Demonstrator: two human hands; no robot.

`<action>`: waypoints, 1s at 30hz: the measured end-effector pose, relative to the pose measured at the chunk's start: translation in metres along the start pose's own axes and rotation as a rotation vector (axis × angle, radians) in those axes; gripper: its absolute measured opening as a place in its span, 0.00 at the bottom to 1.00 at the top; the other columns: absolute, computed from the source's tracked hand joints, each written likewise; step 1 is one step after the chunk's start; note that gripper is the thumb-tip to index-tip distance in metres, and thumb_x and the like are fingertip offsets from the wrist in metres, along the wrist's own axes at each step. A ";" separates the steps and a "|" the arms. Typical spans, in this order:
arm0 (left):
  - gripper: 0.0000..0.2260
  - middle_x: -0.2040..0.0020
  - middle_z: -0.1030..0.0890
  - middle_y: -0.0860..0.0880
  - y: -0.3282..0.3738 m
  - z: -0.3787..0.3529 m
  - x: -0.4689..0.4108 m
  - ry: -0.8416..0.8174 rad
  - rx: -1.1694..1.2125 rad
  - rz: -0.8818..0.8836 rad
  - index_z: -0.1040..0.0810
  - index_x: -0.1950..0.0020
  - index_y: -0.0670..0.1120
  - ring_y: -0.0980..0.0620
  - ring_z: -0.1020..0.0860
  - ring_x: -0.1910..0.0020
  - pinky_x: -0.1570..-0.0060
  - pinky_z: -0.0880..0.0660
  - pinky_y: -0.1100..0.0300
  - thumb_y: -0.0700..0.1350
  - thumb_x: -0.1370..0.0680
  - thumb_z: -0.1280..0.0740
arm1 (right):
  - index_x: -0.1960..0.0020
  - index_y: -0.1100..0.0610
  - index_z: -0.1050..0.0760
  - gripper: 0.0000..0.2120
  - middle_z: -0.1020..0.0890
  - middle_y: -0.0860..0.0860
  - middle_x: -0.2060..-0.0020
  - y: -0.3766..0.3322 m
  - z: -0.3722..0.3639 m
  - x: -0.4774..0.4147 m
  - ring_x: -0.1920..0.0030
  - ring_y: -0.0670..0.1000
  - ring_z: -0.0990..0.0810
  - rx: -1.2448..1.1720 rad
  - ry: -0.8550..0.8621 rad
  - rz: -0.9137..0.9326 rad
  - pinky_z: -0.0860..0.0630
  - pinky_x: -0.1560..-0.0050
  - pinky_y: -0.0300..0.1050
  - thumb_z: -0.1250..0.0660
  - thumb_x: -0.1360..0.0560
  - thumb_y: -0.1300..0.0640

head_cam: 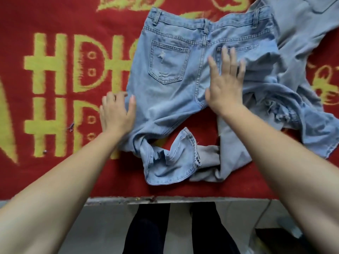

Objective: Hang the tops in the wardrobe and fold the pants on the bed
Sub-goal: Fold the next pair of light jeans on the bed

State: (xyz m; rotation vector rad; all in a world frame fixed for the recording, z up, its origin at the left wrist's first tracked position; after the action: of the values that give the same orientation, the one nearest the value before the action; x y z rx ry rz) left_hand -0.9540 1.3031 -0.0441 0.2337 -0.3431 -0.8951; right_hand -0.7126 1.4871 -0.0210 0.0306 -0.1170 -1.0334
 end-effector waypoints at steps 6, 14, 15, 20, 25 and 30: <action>0.25 0.29 0.34 0.41 0.051 -0.020 -0.052 0.051 -0.017 -0.095 0.35 0.27 0.44 0.40 0.36 0.30 0.33 0.38 0.47 0.54 0.22 0.42 | 0.23 0.57 0.40 0.29 0.19 0.64 0.45 0.014 -0.019 0.019 0.48 0.65 0.19 0.079 -0.350 0.048 0.30 0.41 0.55 0.40 0.24 0.59; 0.29 0.20 0.49 0.42 0.124 -0.024 -0.070 -0.042 -0.015 -0.275 0.45 0.21 0.46 0.41 0.50 0.22 0.26 0.48 0.43 0.52 0.21 0.42 | 0.51 0.53 0.18 0.19 0.15 0.57 0.52 0.010 -0.007 0.100 0.49 0.59 0.17 -0.011 -0.747 0.213 0.32 0.58 0.47 0.40 0.26 0.41; 0.30 0.20 0.52 0.42 0.129 -0.026 -0.075 -0.067 -0.034 -0.275 0.48 0.20 0.47 0.42 0.53 0.21 0.26 0.50 0.41 0.53 0.20 0.43 | 0.53 0.54 0.17 0.24 0.15 0.57 0.54 0.011 -0.005 0.099 0.50 0.59 0.17 -0.020 -0.708 0.189 0.32 0.58 0.47 0.43 0.25 0.37; 0.39 0.20 0.57 0.44 0.134 -0.041 -0.095 -0.376 -0.049 -0.221 0.61 0.20 0.52 0.39 0.48 0.23 0.29 0.43 0.38 0.56 0.21 0.38 | 0.40 0.55 0.22 0.22 0.24 0.60 0.40 0.035 0.002 0.073 0.39 0.62 0.25 -0.110 -0.086 -0.030 0.34 0.42 0.55 0.41 0.22 0.40; 0.42 0.29 0.28 0.43 0.144 -0.040 -0.086 -0.301 0.159 -0.102 0.44 0.22 0.47 0.39 0.30 0.31 0.34 0.33 0.44 0.69 0.28 0.35 | 0.19 0.57 0.55 0.44 0.42 0.63 0.23 0.083 -0.003 0.036 0.25 0.66 0.39 -0.379 -0.136 -0.627 0.42 0.28 0.62 0.37 0.25 0.40; 0.13 0.53 0.19 0.45 0.144 -0.013 -0.059 -0.156 0.133 -0.174 0.25 0.48 0.48 0.40 0.23 0.52 0.56 0.29 0.51 0.55 0.25 0.33 | 0.40 0.57 0.25 0.24 0.19 0.63 0.42 0.103 0.012 0.034 0.39 0.66 0.25 -0.367 -0.241 -0.554 0.30 0.37 0.58 0.36 0.24 0.38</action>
State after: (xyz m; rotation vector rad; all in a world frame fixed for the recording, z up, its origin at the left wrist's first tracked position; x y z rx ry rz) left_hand -0.8795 1.4373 -0.0184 0.3206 -0.5338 -1.0666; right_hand -0.6089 1.5112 0.0021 -0.4166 -0.1393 -1.5968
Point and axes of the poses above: each hand's wrist, its own x-axis away from the middle knuckle, its own z-axis out of the back of the hand, y = z × x, the point moved 1 cm from there along -x, towards the middle knuckle
